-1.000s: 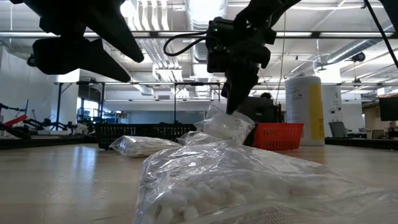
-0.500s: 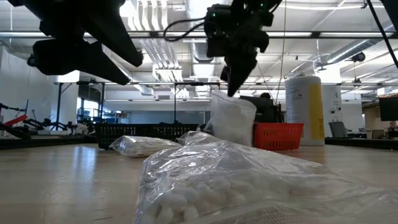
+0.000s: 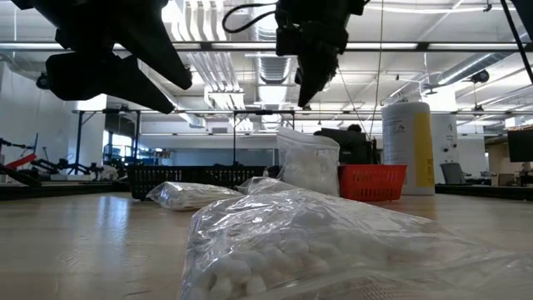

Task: Pick & Place Travel size toiletries
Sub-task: Put the white cotton pack into the right black bin

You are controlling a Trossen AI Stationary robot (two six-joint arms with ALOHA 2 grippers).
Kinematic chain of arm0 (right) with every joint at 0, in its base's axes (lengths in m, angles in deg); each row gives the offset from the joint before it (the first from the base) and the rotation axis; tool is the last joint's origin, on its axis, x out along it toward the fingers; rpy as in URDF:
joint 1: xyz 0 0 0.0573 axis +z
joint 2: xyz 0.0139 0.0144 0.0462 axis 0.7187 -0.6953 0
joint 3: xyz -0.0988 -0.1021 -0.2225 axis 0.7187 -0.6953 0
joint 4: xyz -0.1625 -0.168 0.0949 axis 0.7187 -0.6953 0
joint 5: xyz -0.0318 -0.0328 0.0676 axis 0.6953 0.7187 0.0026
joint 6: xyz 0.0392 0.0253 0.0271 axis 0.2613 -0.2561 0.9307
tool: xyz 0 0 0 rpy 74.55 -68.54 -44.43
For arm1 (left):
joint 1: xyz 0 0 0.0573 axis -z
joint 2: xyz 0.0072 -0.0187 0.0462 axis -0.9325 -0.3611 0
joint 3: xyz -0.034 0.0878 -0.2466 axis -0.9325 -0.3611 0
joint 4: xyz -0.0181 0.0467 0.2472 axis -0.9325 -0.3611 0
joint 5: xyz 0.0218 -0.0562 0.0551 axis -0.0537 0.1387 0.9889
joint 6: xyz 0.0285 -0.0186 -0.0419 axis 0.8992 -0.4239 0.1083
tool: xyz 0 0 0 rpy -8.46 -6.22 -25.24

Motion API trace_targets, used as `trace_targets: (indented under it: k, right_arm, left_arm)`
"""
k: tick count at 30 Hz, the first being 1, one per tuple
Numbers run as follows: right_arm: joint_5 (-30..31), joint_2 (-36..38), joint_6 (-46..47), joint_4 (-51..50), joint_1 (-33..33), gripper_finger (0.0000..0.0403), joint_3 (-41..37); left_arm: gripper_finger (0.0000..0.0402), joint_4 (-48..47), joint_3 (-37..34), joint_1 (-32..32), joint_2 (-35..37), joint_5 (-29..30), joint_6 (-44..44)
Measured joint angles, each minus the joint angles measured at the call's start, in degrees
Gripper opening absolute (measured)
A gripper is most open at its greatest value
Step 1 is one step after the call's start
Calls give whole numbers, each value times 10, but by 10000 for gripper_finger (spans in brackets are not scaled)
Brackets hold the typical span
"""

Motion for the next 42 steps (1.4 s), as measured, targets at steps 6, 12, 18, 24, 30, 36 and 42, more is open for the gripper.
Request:
trace_targets:
  k: [6,12,18,24,30,36,42]
  right_arm:
    - [-45,-5,-8,-13,18,90,-50]
    - [-38,-6,-40,39,38,202,-99]
    - [4,-5,-52,101,36,274,-118]
    - [-42,-30,-51,101,27,288,-135]
    - [-47,-58,-55,102,29,258,-129]
    - [-74,-65,-55,99,29,182,-122]
    - [-73,-62,-58,99,29,70,-122]
  left_arm:
    - [202,0,0,0,0,0,0]
    - [202,0,0,0,0,0,1]
    - [202,0,0,0,0,0,1]
    - [202,0,0,0,0,-1,1]
    - [202,-3,0,0,0,-1,0]
    - [202,-5,0,0,0,-1,1]
    - [202,-16,0,0,0,-1,1]
